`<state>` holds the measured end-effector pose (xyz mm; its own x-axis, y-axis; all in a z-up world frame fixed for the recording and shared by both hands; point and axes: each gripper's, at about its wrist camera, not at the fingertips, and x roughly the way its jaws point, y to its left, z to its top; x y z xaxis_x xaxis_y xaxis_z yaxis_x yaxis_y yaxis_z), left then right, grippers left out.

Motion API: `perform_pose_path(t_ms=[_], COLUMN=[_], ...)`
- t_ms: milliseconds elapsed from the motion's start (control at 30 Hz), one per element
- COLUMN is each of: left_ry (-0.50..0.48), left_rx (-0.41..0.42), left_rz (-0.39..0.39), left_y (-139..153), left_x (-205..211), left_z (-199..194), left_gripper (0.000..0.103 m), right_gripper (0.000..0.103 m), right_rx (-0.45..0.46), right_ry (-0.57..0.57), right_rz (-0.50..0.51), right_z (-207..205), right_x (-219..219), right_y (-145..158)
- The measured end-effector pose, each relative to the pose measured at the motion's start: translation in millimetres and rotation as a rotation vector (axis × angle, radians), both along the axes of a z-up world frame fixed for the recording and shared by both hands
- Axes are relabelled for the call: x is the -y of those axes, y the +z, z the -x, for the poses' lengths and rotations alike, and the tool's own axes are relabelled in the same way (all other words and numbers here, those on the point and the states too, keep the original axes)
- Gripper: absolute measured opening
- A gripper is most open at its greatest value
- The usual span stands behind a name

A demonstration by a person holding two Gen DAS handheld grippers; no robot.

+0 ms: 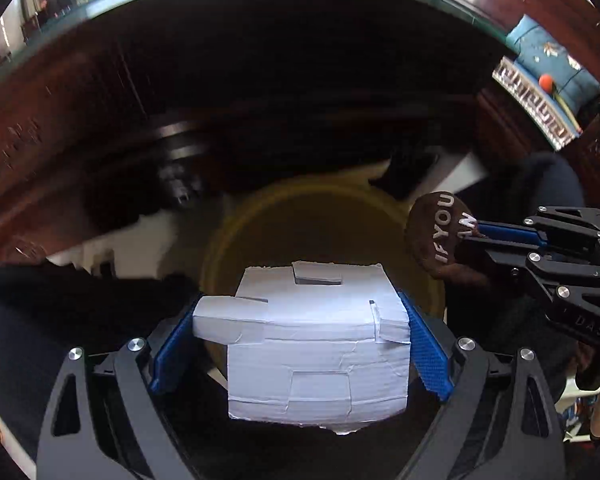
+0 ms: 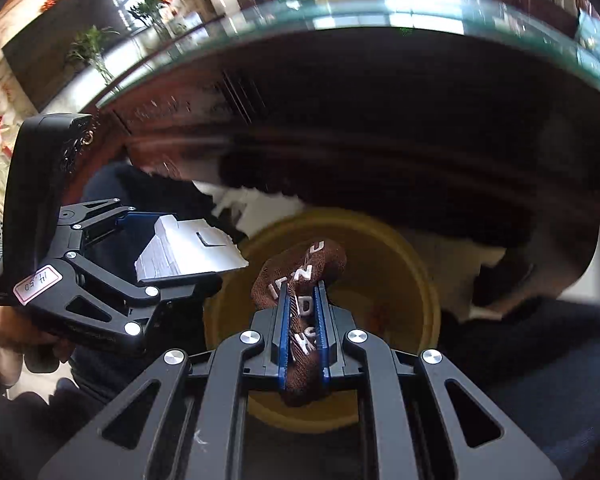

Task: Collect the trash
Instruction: 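Carry the paper stack and brown pad down over the tan bin, then open the left tool to drop the paper, then the right drops the pad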

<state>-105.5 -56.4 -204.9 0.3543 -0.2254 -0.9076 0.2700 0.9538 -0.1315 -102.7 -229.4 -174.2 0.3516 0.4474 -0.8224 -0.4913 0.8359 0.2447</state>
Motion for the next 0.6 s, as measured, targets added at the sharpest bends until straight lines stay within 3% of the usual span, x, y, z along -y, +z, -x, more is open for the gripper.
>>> perform_pose_path(t_ms=[367,600], left_ry=[-0.042,-0.058], left_rx=[-0.146,-0.224], left_rz=[-0.020,-0.014], left_y=[-61,-77], left_x=[11,17], left_z=[-11,-19], left_gripper=[0.091,0.093], right_gripper=[0.012,0.012], right_rx=[-0.108,-0.144], right_ry=[-0.016,-0.029], right_rz=[0.031,0.021], right_z=[-11,-21], right_x=[-2,2], right_y=[-34,-46])
